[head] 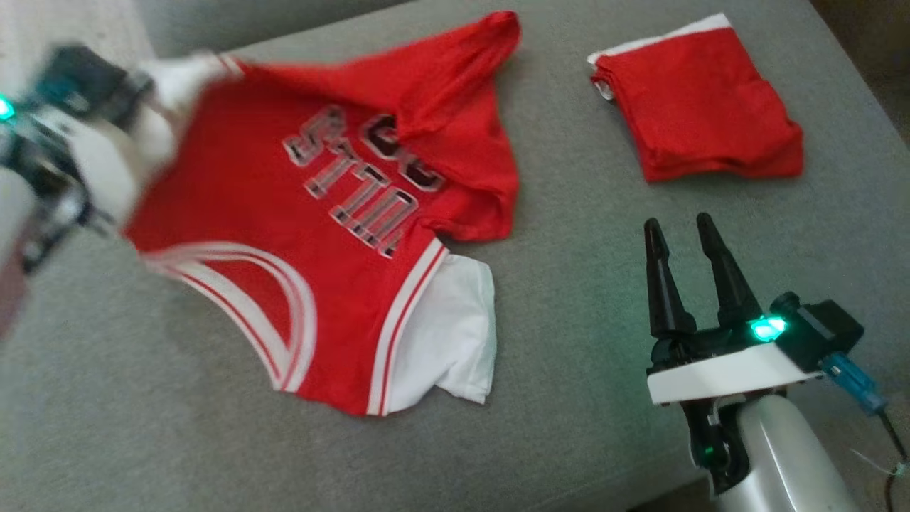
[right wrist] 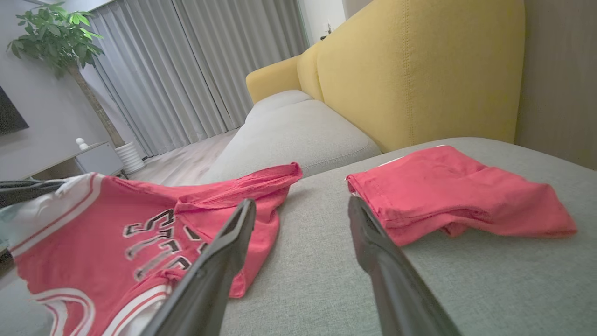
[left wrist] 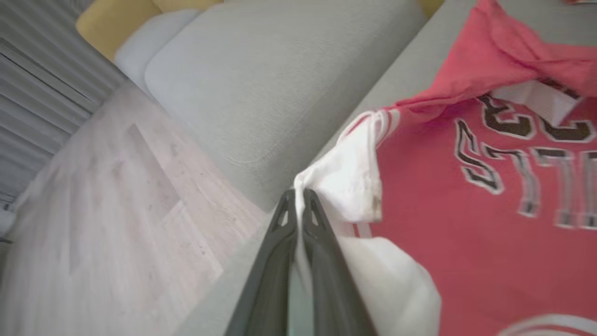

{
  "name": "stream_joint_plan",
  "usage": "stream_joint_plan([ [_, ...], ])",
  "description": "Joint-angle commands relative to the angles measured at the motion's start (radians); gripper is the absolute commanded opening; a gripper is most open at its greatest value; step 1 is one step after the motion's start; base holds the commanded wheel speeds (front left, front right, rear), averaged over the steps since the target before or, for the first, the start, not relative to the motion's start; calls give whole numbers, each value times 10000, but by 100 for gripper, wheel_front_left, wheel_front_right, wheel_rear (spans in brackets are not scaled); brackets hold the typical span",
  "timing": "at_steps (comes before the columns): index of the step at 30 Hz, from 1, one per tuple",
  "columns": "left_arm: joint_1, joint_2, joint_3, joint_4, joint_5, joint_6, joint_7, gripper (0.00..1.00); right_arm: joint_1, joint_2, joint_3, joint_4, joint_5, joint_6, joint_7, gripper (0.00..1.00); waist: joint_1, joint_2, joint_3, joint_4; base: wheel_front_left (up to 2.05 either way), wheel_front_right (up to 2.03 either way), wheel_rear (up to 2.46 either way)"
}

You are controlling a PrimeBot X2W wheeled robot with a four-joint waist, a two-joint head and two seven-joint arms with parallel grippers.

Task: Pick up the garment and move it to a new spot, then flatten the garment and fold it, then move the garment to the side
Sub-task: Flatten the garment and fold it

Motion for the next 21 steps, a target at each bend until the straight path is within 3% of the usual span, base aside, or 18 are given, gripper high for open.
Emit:
stream_joint_plan([
  [1,-1057,668,420,55,160,23,-224,0,-321,-35,247,-382,25,-7,-111,100,-1,0,312,-303,0,0,0],
  [5,-2405,960,511,1128,776,103,-954,0,-410,-35,320,-467,125,-7,-111,100,-1,0,629,-615,0,0,0],
  [6,-2708,963,553,1400,980,276,-1217,5,-421,-35,337,-481,142,-7,-111,100,-1,0,691,-670,0,0,0],
  [7,-2990,949,596,1662,1205,527,-1539,100,-429,-35,355,-494,158,-7,-111,100,-1,0,738,-718,0,0,0],
  [9,-3377,774,739,2192,1449,1072,-2245,100,-423,-35,361,-524,176,-7,-111,100,-1,0,788,-762,0,0,0],
  [12,-3517,325,838,2865,1447,1400,-3086,100,-381,-35,304,-546,184,-7,-111,100,-1,0,789,-722,0,0,0],
  [21,-2973,-1363,944,3881,718,1173,-4846,100,-321,-35,-41,-528,-132,-7,-111,100,-1,0,253,437,0,0,0],
])
